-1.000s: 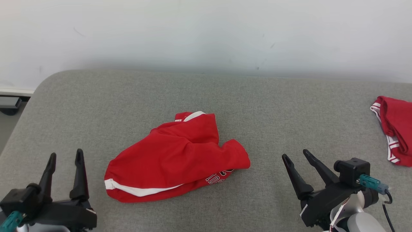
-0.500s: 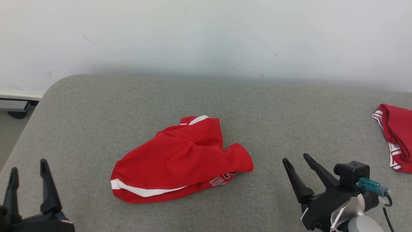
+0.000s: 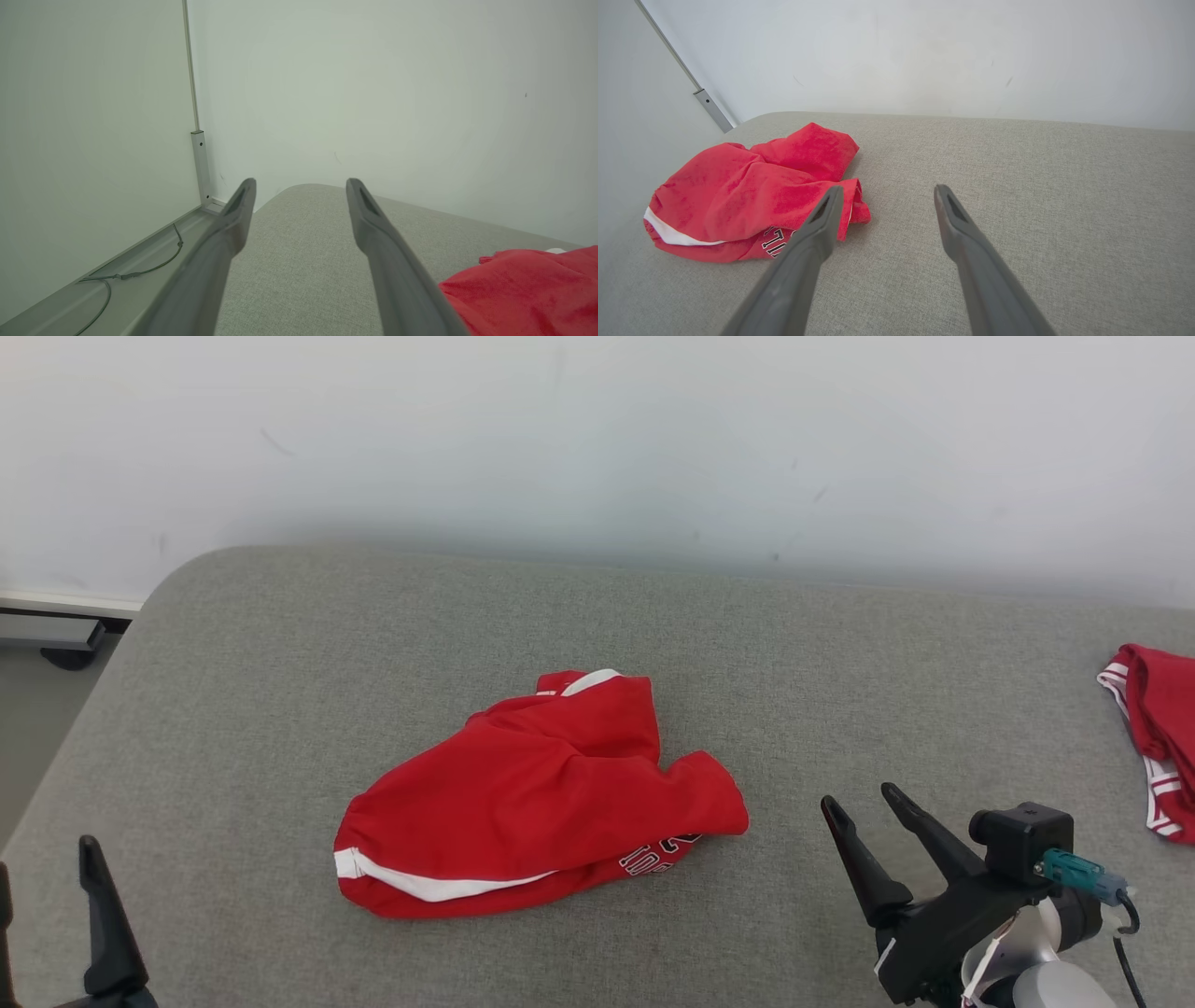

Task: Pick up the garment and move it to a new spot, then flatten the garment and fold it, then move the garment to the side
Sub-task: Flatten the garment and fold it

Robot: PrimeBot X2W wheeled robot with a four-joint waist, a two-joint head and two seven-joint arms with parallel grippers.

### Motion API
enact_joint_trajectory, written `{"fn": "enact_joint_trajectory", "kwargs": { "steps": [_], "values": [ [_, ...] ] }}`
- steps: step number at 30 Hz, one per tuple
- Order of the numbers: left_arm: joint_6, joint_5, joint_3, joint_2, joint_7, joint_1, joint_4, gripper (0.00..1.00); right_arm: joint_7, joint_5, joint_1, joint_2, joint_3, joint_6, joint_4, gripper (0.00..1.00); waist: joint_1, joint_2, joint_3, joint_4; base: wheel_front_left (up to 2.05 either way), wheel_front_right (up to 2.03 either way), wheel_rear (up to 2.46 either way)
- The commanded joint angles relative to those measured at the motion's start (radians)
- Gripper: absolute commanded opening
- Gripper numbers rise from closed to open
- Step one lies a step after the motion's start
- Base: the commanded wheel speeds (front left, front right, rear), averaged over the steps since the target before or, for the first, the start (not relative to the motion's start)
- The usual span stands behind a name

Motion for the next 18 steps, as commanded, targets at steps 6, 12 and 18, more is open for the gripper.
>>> {"fn": "enact_joint_trajectory", "kwargs": {
  "steps": [6,12,18],
  "values": [
    [-0.022,0.013,-0.009,0.004,-0.006,0.027,-0.001,1.0,0.069,0.059,-0.02,-0.019,0.034,-0.002,0.003,1.0,0.0001,0.0,0.0,0.006,0.0,0.0,0.0],
    [-0.031,0.013,-0.022,0.005,-0.006,0.013,-0.001,1.0,0.176,0.134,-0.081,-0.056,0.096,-0.002,0.025,1.0,0.0001,0.0,0.0,0.015,0.0,0.0,0.0],
    [-0.033,0.007,-0.03,0.004,-0.006,0.001,0.004,1.0,0.224,0.195,-0.153,-0.08,0.152,-0.002,0.068,1.0,0.0001,0.0,-0.002,0.027,0.0,0.0,0.0]
  ]
}}
